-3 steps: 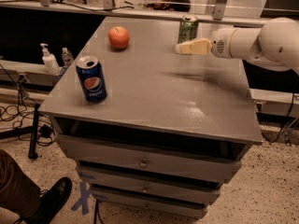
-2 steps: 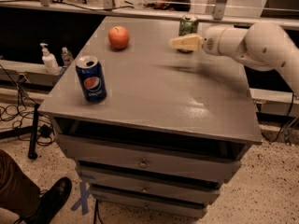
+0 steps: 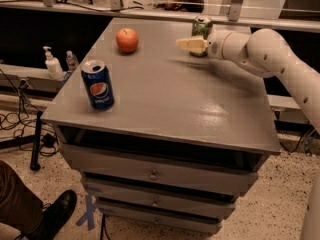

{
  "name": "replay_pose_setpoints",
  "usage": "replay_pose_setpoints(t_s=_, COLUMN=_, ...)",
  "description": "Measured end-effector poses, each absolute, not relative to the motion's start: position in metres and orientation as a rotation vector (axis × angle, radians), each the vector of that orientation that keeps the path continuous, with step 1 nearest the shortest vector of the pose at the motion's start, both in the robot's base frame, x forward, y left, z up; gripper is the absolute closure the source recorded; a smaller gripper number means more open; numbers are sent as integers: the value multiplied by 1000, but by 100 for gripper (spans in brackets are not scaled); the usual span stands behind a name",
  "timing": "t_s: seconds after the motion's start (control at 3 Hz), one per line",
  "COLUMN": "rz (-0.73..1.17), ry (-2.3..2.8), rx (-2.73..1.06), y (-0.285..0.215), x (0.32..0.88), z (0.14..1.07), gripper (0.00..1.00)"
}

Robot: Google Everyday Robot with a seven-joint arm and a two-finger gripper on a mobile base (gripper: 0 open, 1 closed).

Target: Move green can near pepsi can

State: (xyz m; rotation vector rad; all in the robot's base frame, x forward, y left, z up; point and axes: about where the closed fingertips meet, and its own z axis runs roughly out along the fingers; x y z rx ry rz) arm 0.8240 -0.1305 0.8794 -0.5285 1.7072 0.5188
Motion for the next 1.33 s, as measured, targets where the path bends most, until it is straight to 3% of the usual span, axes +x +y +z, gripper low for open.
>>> replay_pose_setpoints(t_s=0.67, rz=486, ry=1679, rx=-531, y=-143, x=821, z=884, gripper=64)
replay_pose_setpoints(t_s=1.0, rz=558, ry=1655, rx=-518, y=-141, x=805, z=896, gripper=87)
replay_pose_setpoints(t_s=1.33, rz=690, ry=1609, rx=-535, y=-122, x=774, z=912, gripper=100)
